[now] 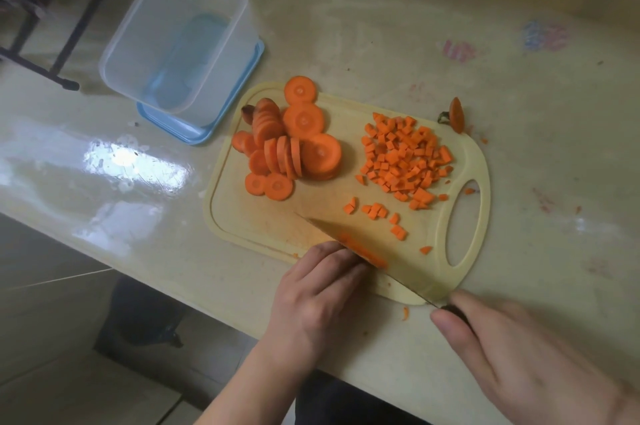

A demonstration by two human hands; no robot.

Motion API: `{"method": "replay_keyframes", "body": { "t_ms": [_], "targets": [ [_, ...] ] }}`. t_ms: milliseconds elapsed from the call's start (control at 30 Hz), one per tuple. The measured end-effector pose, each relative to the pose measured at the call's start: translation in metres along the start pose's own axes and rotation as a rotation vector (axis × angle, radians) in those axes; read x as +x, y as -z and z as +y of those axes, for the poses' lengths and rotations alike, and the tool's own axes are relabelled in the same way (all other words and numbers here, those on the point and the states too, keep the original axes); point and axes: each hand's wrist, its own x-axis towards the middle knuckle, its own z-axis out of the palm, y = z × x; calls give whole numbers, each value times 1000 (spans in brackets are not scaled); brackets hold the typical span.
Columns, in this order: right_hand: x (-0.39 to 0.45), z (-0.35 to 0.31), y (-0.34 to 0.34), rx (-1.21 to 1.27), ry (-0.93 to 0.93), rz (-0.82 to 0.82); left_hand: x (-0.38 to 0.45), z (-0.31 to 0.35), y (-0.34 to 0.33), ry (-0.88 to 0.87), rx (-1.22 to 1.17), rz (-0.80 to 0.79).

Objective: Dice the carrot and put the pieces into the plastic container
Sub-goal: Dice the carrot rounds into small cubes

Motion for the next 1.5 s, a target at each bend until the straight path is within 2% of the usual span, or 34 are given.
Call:
{"method": "replay_keyframes", "body": {
  "t_ms": [167,300,533,667,767,867,1000,1100,1233,1367,1500],
  "targets": [
    [10,11,15,156,98,110,1,-4,9,-49,49,-61],
    [16,15,27,135,77,179,5,-10,12,-102,90,-65],
    [2,8,23,106,51,162,7,-11,6,-117,85,-29],
    [-20,-5,7,91,-52,325,1,-7,8,-126,60,14],
    [-27,-9,-3,-63,-22,346,-2,-6,9,-131,45,14],
    [-25,-11,-4,-58,30,376,-4,-8,7,-135,39,0],
    [-28,-12,-3,-35,-14,315,-3,-7,4,-116,32,8],
    [-23,-7,-1,30,-137,172,-2,-7,6,-92,3,16],
    [-7,0,-5,25,-94,-8,0,-6,6,-60,-20,15],
    [5,5,-2,110,4,6,2,-6,7,-46,-43,-7],
    [12,13,21,78,48,44,3,-4,8,-40,10,-15]
  ]
}}
